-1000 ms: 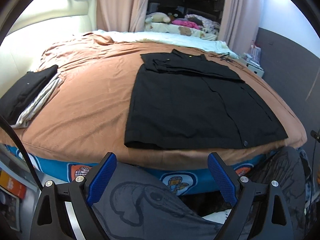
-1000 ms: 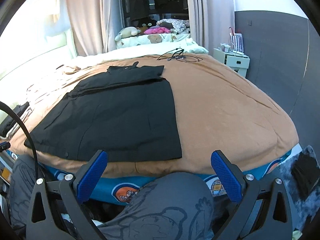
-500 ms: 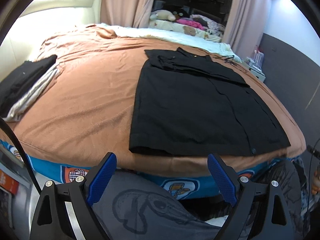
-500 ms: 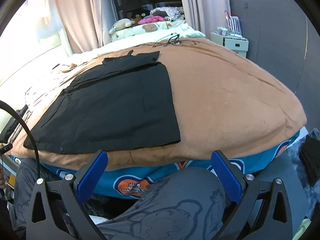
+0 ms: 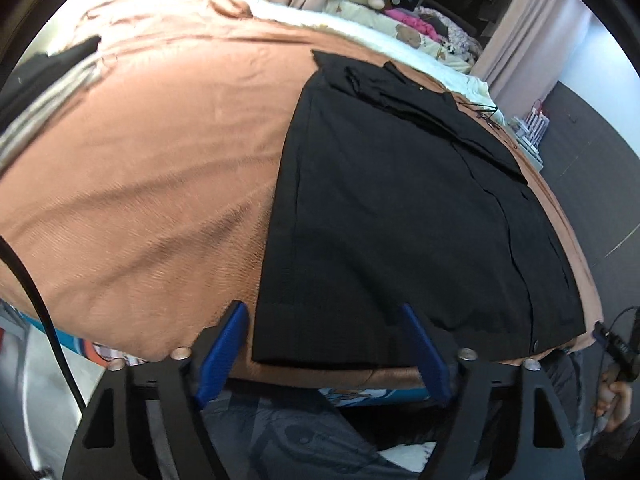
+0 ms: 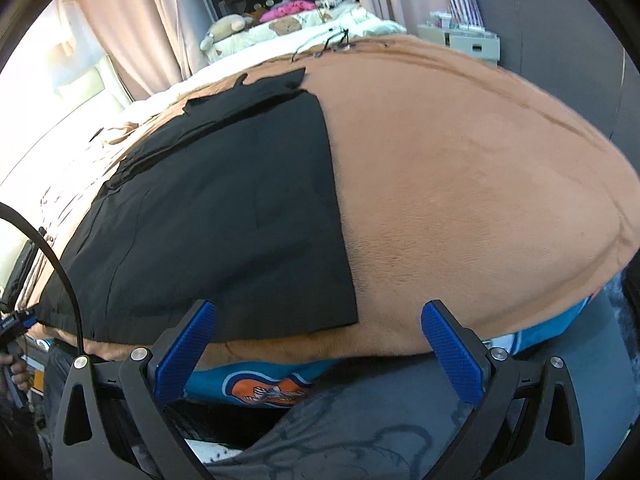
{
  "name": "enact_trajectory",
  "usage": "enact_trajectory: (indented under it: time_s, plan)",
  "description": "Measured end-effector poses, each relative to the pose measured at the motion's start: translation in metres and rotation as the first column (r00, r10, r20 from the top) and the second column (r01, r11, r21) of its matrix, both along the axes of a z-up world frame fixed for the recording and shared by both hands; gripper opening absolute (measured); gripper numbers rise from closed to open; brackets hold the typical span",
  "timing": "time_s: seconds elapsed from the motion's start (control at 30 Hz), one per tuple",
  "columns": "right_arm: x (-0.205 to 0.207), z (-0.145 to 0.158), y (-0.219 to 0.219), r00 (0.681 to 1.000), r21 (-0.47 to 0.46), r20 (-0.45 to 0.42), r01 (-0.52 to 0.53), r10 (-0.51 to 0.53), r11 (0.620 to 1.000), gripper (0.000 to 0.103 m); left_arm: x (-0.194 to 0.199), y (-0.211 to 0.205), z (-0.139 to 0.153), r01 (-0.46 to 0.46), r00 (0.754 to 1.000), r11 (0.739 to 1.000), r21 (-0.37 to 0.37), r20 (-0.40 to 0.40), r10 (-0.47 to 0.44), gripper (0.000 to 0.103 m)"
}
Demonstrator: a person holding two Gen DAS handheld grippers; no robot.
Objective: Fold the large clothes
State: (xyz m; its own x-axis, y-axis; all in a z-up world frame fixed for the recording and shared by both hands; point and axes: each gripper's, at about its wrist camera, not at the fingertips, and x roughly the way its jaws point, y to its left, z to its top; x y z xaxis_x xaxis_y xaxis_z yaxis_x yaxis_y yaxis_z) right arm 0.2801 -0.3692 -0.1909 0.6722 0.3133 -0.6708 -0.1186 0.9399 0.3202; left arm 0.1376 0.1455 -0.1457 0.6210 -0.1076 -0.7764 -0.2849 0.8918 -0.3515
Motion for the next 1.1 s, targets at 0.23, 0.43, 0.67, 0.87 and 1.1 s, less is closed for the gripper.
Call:
enact_trajectory:
  time_s: [0.23,0.43,0.67,0.87,1.1]
  plan:
    - [0.022,-0.017,-0.011,0.998,0.117,-0.070,0.001,0.007,0.993,0.075,0.000,0.010,-0.004,-0.035,0.999,0.997,-0.062,-0.018,0.034,0.027]
    - [0.025,-0.012,-0.020,0.993,0.227,-0.071,-0.077,0.095,0.971,0.019,-0.011,0.015,0.008,-0.051,0.998,0.992,-0.119,0.025,0.054,0.013]
    - [-0.003,0.017,-0.045,0.995,0.315,0.036,-0.099,0.092,0.944,0.001,-0.034,0.016,0.035,-0.063,0.991,0.986,-0.155,0.108,0.081,0.004]
    - [-0.039,0.055,-0.066,0.987,0.344,0.150,-0.113,0.064,0.932,0.000,-0.056,0.013,0.070,-0.049,0.977,0.988,-0.148,0.196,0.078,0.003]
    - [-0.076,0.069,-0.076,0.976,0.287,0.202,-0.138,0.081,0.948,0.000,-0.069,0.010,0.091,-0.039,0.967,0.989,-0.144,0.245,0.073,0.003]
